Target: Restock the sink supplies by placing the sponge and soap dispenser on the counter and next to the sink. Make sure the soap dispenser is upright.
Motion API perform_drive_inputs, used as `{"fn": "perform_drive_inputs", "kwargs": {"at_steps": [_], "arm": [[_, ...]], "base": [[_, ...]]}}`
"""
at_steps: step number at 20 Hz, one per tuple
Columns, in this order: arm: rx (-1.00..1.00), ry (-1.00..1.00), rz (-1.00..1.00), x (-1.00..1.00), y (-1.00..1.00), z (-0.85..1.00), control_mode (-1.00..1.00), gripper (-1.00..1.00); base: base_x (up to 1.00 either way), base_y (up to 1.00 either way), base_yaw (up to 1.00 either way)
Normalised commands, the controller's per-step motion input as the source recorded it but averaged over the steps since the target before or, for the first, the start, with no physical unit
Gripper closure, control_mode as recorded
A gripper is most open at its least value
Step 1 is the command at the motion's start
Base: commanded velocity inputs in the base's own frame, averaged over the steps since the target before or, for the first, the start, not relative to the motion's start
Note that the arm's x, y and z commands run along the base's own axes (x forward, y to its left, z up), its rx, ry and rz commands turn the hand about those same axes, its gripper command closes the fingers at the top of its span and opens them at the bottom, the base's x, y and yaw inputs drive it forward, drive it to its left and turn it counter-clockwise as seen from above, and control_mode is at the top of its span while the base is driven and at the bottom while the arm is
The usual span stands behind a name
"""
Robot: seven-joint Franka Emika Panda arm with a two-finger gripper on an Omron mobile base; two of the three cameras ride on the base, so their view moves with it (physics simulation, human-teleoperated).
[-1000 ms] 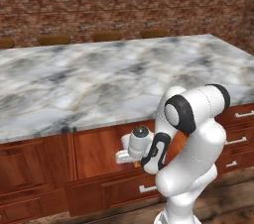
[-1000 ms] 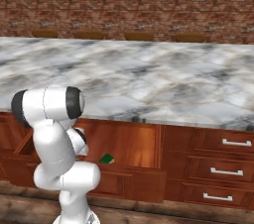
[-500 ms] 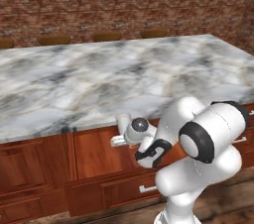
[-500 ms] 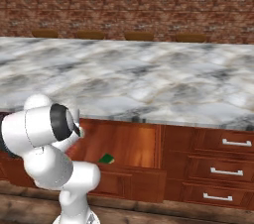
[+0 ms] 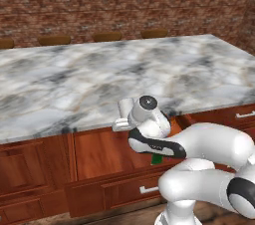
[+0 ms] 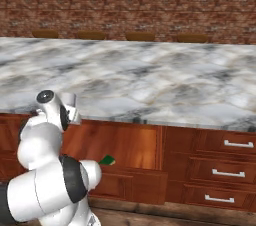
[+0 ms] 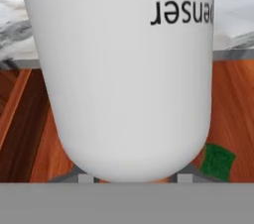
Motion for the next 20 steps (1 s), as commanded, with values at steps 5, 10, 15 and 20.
{"fn": "perform_drive_inputs", "kwargs": {"at_steps": [5, 10, 15, 20], "arm": [[0.0, 0.12, 0.0, -0.42, -0.08, 0.95, -1.0, 1.0], [0.0, 0.1, -0.01, -0.43, -0.08, 0.9, -1.0, 1.0], [0.0, 0.09, -0.03, -0.44, -0.11, 0.65, -1.0, 1.0], [0.0, 0.08, -0.03, -0.32, -0.15, 0.27, -1.0, 1.0]], "base": [[0.0, 0.0, 0.0], [0.0, 0.0, 0.0], [0.0, 0.0, 0.0], [0.0, 0.0, 0.0]]}}
